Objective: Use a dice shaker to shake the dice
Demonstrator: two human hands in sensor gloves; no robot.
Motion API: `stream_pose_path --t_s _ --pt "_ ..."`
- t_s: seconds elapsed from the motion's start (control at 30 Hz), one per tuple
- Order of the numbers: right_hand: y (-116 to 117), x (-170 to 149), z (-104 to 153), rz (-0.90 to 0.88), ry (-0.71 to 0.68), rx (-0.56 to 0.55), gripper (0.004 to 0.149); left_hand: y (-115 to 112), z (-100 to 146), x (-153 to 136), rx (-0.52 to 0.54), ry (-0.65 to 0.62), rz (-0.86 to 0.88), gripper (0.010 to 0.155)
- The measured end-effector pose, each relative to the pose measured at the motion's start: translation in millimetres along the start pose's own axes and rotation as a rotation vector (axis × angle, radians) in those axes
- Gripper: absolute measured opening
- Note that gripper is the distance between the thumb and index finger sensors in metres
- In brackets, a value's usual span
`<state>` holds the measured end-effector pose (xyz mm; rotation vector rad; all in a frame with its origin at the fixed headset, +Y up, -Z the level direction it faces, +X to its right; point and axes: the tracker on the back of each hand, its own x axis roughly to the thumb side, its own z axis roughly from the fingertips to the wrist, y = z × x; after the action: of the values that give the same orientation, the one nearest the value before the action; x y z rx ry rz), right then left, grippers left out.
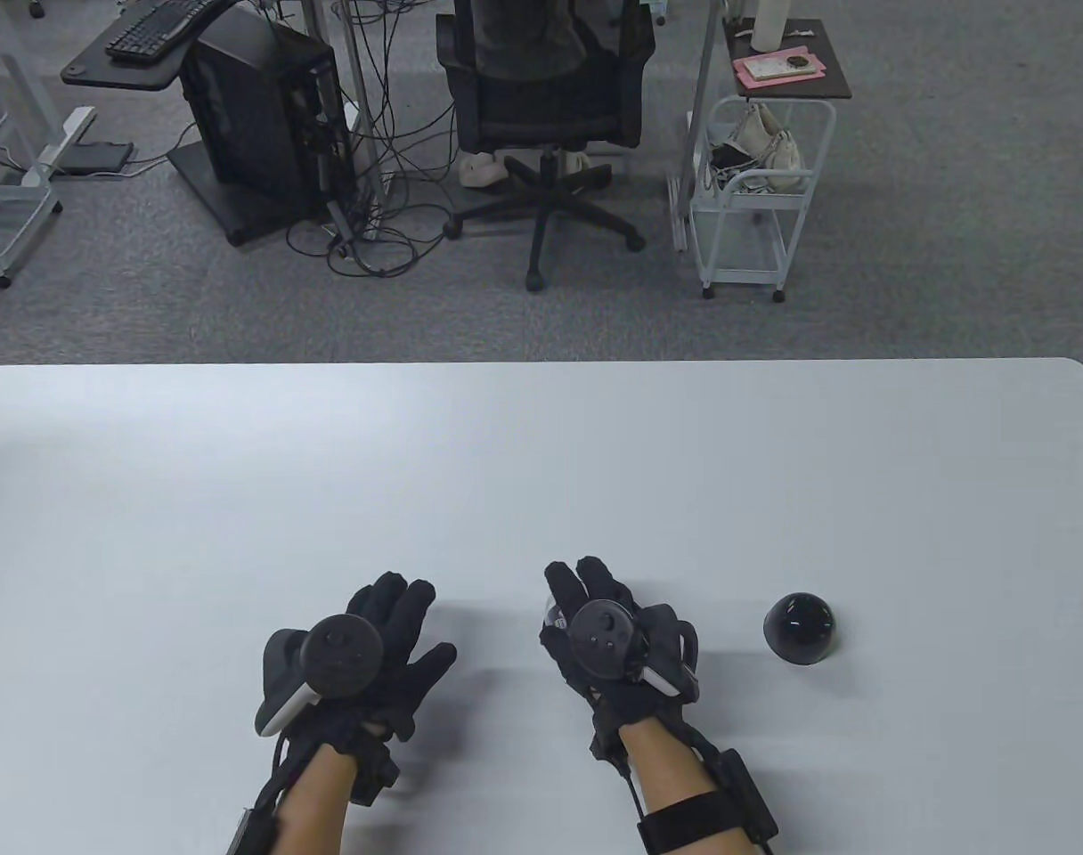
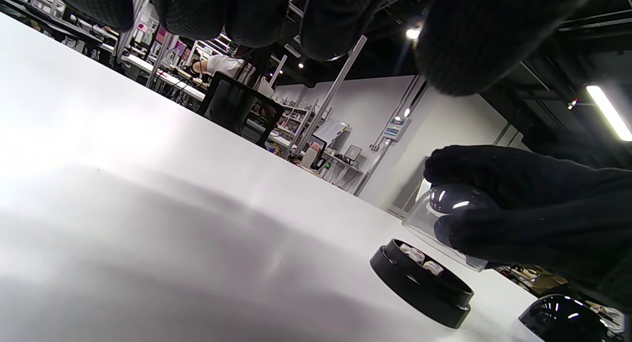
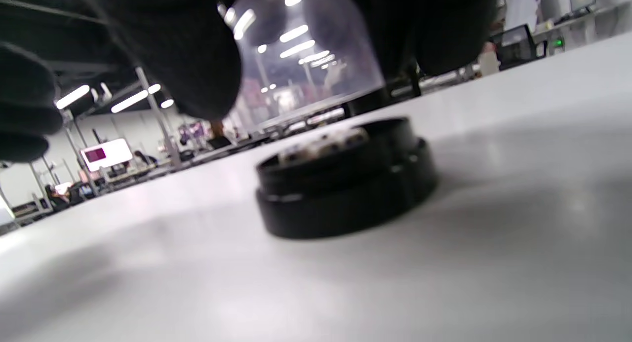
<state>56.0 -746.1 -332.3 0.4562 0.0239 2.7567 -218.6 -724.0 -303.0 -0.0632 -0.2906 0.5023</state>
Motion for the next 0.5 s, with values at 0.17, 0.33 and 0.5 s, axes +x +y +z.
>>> stream_pose_path --t_s 0.17,0.33,0.5 --pt "6.8 -2.4 -2.3 0.012 0.009 0.029 0.069 -0.3 -0.1 -0.1 -0.004 0.003 -0.003 0.075" --pt "7.2 -1.1 -1.1 0.02 0.012 0.032 0.07 -1.1 -0.1 -0.2 -0.011 0.011 -0.008 0.076" --pt "9.0 -2.5 1.8 0.05 0.053 0.092 0.07 -1.9 -0.1 0.1 -0.018 0.014 -0.013 0.075"
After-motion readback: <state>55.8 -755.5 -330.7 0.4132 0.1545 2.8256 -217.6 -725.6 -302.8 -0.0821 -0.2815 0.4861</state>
